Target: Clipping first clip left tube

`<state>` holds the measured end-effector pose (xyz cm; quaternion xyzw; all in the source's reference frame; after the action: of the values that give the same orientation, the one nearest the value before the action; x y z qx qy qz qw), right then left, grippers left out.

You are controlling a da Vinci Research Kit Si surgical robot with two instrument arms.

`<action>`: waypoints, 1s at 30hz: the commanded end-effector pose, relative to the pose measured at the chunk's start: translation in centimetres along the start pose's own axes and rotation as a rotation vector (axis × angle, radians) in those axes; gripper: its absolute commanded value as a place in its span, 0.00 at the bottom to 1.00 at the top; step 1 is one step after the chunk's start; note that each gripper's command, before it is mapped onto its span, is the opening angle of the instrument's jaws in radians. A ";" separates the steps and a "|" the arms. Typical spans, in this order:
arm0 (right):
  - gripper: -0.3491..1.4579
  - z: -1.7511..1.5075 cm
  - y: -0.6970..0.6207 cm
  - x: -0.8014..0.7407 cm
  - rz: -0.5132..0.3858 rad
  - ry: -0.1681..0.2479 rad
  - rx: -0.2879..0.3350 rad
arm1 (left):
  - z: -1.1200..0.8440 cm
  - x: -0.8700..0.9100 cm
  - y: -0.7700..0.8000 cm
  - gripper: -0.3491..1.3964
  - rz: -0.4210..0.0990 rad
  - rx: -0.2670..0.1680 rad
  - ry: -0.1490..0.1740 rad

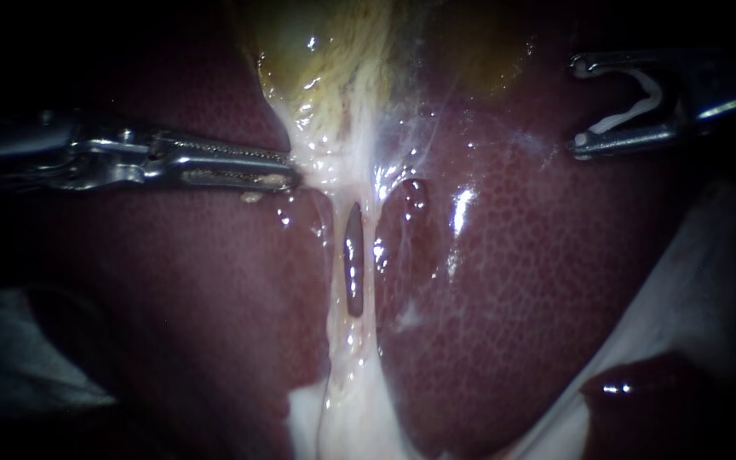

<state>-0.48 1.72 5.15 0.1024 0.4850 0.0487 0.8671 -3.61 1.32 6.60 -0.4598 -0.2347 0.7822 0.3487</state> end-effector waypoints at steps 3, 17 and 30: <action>0.46 0.00 0.00 0.00 0.000 0.003 -0.002 | -0.09 0.04 0.02 0.00 -0.002 -0.005 -0.004; 0.46 0.00 0.00 0.00 -0.005 0.005 -0.004 | -1.06 0.60 0.03 0.00 -0.021 0.024 0.105; 0.46 0.16 -0.17 0.14 -0.007 0.012 0.007 | -1.04 0.57 0.13 0.00 -0.013 0.035 0.116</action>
<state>-0.24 1.53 5.06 0.1042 0.4914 0.0440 0.8635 -2.93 1.71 5.71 -0.4973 -0.2045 0.7556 0.3742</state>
